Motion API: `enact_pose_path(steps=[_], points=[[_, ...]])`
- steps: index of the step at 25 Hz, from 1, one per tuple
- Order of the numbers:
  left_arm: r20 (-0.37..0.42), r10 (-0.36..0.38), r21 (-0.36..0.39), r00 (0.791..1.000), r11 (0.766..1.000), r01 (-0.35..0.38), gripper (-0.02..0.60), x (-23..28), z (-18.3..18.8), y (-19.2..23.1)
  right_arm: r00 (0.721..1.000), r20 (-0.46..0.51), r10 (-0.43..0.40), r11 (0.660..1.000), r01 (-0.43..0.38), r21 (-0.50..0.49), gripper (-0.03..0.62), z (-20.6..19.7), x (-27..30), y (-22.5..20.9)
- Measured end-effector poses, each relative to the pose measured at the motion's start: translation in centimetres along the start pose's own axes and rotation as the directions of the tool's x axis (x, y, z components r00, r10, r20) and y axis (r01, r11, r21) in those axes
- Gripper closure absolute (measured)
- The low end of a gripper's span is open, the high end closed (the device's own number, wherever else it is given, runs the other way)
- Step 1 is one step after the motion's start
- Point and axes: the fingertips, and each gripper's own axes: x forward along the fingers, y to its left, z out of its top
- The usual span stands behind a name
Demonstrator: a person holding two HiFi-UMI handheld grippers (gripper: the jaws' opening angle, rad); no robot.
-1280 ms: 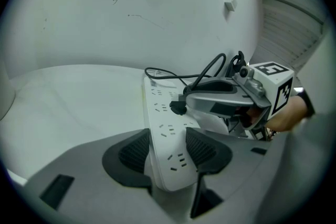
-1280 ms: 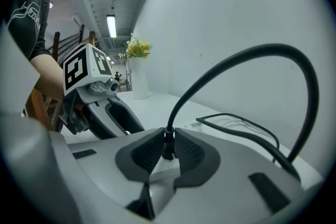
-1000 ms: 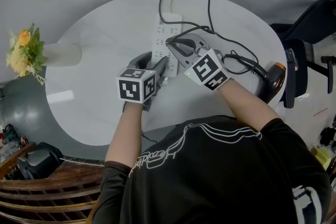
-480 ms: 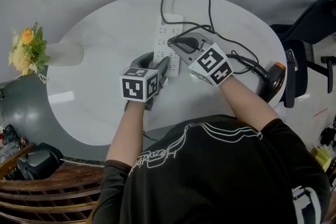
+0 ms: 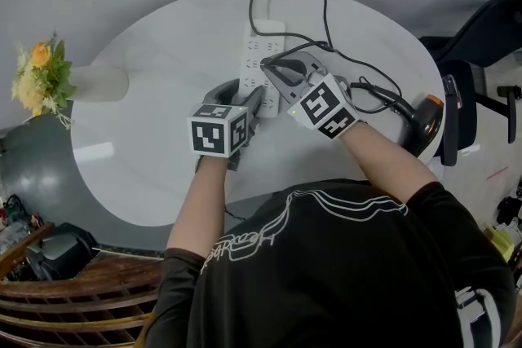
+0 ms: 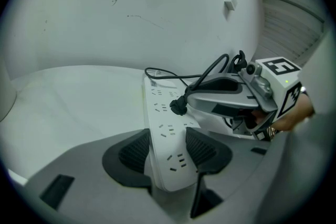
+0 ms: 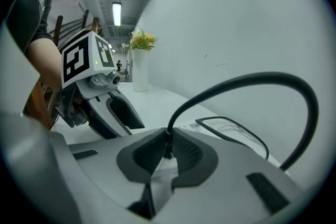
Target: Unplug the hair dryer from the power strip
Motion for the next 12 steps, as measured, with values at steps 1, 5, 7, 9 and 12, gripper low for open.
enact_pose_path(steps=[1, 5, 7, 9, 12], points=[[-0.001, -0.002, 0.000, 1.000, 1.000, 0.002, 0.362, 0.02, 0.00, -0.01, 1.000, -0.003, -0.007, 1.000, 0.007, -0.011, 0.569, -0.08, 0.02, 0.01], [-0.010, -0.011, 0.004, 1.000, 1.000, 0.011, 0.362, -0.03, -0.01, -0.06, 1.000, -0.004, 0.015, 1.000, -0.015, 0.014, 0.569, 0.03, -0.03, -0.08], [-0.011, -0.014, 0.006, 1.000, 1.000, 0.014, 0.362, -0.06, -0.06, -0.09, 0.999, 0.013, 0.042, 0.995, -0.043, 0.093, 0.569, -0.13, -0.09, -0.42], [-0.004, -0.016, 0.003, 1.000, 1.000, 0.016, 0.362, -0.12, -0.11, -0.06, 0.998, 0.032, 0.057, 0.985, -0.062, 0.159, 0.569, -0.21, -0.12, -0.75], [0.001, -0.012, -0.002, 1.000, 1.000, 0.012, 0.362, -0.10, -0.06, 0.00, 0.998, 0.033, 0.053, 0.984, -0.058, 0.166, 0.569, -0.14, -0.20, -0.90]])
